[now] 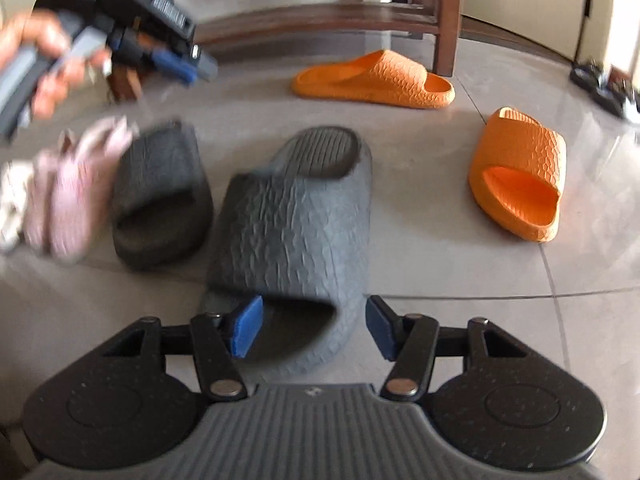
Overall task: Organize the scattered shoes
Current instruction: 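Place the second dark grey slide beside the first and release, then move the left gripper over an orange slide by the rack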
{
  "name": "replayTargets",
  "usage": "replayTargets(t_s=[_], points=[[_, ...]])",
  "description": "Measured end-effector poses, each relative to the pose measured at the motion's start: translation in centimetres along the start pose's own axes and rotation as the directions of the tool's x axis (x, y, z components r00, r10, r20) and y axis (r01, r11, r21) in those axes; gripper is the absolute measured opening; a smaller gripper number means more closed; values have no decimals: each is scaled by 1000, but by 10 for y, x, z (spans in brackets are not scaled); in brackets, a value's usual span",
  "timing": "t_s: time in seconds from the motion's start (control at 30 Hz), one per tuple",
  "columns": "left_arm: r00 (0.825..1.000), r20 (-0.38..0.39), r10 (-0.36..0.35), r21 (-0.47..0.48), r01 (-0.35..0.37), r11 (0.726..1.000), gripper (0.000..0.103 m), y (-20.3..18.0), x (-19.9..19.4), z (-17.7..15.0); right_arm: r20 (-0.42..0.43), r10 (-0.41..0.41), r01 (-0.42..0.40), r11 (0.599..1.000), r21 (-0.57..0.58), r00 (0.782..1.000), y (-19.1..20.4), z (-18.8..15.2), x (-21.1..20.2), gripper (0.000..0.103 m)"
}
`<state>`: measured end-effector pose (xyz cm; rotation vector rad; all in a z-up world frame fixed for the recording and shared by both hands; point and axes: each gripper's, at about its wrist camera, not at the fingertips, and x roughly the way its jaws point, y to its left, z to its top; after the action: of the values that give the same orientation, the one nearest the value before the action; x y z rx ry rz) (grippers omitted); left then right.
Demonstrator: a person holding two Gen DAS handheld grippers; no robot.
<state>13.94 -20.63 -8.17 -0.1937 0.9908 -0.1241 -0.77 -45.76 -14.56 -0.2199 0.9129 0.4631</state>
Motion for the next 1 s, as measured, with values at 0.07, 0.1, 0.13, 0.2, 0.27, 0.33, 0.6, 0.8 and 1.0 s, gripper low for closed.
replayTargets(t_s=[0.07, 0.1, 0.13, 0.2, 0.27, 0.33, 0.6, 0.8, 1.0], points=[[1000, 1, -12, 32, 12, 999, 30, -5, 3, -2, 1, -18, 18, 999, -41, 1000, 4, 5, 9, 61], [1000, 1, -16, 53, 16, 998, 31, -8, 3, -3, 5, -21, 21, 998, -56, 1000, 4, 9, 14, 60], [1000, 0, -17, 72, 17, 997, 32, -9, 3, -5, 10, -23, 24, 997, -70, 1000, 5, 13, 19, 59], [1000, -4, -7, 95, 7, 995, 33, -8, 2, -6, 21, -23, 24, 996, -85, 1000, 5, 22, 28, 59], [1000, -10, 19, 107, -18, 994, 34, -3, 3, -6, 31, -21, 24, 994, -107, 999, 6, 27, 33, 52], [998, -43, 56, 136, -49, 989, 34, 7, 7, -4, 50, -40, 50, 976, -213, 998, 13, 31, 41, 45], [982, -186, 39, 79, -25, 997, 36, 45, 16, -8, 131, 27, 57, 802, -594, 991, 32, 45, 66, 43], [982, -190, -4, 79, 19, 997, 36, 43, 19, -10, 136, 96, 25, 720, -693, 986, 41, 53, 71, 43], [986, -166, -15, 79, 29, 996, 36, 41, 13, -2, 107, 135, -57, 841, -539, 985, 29, 56, 61, 45]])
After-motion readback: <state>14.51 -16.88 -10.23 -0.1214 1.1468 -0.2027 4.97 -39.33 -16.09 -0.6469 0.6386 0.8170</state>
